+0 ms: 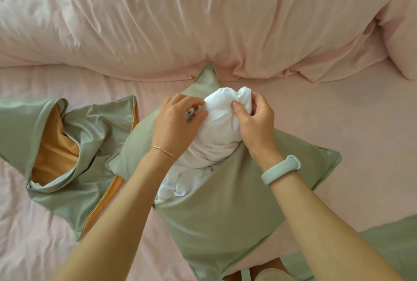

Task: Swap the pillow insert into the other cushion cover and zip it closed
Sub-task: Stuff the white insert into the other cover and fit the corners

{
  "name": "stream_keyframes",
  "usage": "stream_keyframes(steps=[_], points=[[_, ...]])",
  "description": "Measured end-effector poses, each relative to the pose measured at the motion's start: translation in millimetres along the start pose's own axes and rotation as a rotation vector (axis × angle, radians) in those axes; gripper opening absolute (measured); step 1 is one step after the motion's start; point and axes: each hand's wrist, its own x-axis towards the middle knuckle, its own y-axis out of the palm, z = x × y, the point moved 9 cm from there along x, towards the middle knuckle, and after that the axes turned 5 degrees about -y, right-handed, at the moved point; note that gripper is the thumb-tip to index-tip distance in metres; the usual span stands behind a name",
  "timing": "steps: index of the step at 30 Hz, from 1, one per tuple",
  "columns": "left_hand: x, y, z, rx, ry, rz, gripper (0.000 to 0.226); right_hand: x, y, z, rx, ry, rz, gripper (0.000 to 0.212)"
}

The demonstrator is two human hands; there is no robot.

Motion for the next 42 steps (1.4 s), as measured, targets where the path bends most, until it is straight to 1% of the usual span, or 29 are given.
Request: stream_keyframes(steps=[1, 3, 4, 5, 7, 9, 11, 13, 15, 17, 18, 20, 22, 24, 25, 26, 28, 29, 30, 31, 33, 34, 35, 36, 38, 42], points=[[-5, 6, 0, 0.027, 0.03, 0.022, 0.026, 1, -4, -4, 0.061, 0.029, -0.005, 0.02], [-18, 18, 1, 0.167, 0.085, 0.044, 0.039, -1, -12, -11, 0.161, 0.062, -0.013, 0.028], [-23, 23, 2, 0.248, 0.101, 0.029, 0.04, -2, -14, -12, 0.19, 0.058, 0.0, 0.031], [-26, 25, 3, 0.305, 0.111, -0.008, 0.036, -3, -14, -13, 0.184, 0.048, 0.033, 0.033], [-30, 20, 0, 0.336, 0.167, -0.118, 0.024, -6, -11, -10, 0.059, -0.005, 0.118, 0.038], [-38, 12, -2, 0.318, 0.302, -0.202, 0.017, -10, -8, -9, -0.103, -0.069, 0.185, 0.045], [-48, 4, 1, 0.265, 0.421, -0.216, 0.014, -12, -5, -10, -0.217, -0.115, 0.214, 0.043], [-56, -2, 4, 0.259, 0.455, -0.22, 0.016, -13, -1, -8, -0.31, -0.143, 0.205, 0.037], [-57, -3, 7, 0.351, 0.381, -0.243, 0.018, -12, 3, -2, -0.339, -0.182, 0.134, 0.037], [-53, -1, 13, 0.457, 0.285, -0.24, 0.021, -17, 4, 12, -0.318, -0.313, 0.048, 0.044], [-51, -1, 14, 0.459, 0.261, -0.23, 0.023, -21, 5, 19, -0.334, -0.407, 0.026, 0.045], [-49, -8, 13, 0.333, 0.259, -0.22, 0.025, -32, 10, 26, -0.424, -0.574, 0.038, 0.04], [-44, -17, 12, 0.178, 0.239, -0.2, 0.02, -38, 14, 22, -0.509, -0.607, 0.068, 0.038], [-35, -20, 13, 0.144, 0.163, -0.149, 0.013, -42, 16, 14, -0.535, -0.569, 0.098, 0.045], [-30, -19, 11, 0.188, 0.148, -0.126, 0.015, -42, 16, 11, -0.521, -0.537, 0.105, 0.05], [-25, -14, 7, 0.263, 0.173, -0.099, 0.015, -41, 13, 9, -0.473, -0.485, 0.1, 0.055], [-18, -4, -4, 0.399, 0.254, -0.07, 0.013, -33, 1, 4, -0.284, -0.313, 0.04, 0.064], [-14, -2, -6, 0.437, 0.261, -0.068, 0.016, -29, -5, -1, -0.176, -0.211, -0.002, 0.067], [-8, 0, -8, 0.454, 0.242, -0.058, 0.021, -24, -7, -7, -0.094, -0.123, -0.025, 0.069], [-3, 1, -7, 0.456, 0.203, -0.054, 0.027, -20, -6, -10, -0.069, -0.078, -0.028, 0.069], [5, 0, -1, 0.391, 0.066, -0.033, 0.031, -17, 8, -9, -0.222, -0.135, 0.028, 0.064], [10, 1, 7, 0.329, -0.023, -0.005, 0.028, -17, 16, -8, -0.333, -0.182, 0.036, 0.057], [15, 3, 17, 0.262, -0.102, 0.023, 0.025, -16, 21, -6, -0.418, -0.22, 0.01, 0.047], [17, 5, 24, 0.223, -0.145, 0.056, 0.022, -15, 24, -3, -0.464, -0.259, -0.031, 0.038], [19, 5, 29, 0.221, -0.149, 0.112, 0.021, -15, 29, 6, -0.498, -0.35, -0.086, 0.021], [22, 5, 26, 0.298, -0.099, 0.224, 0.02, -21, 37, 14, -0.521, -0.462, -0.035, 0.012]])
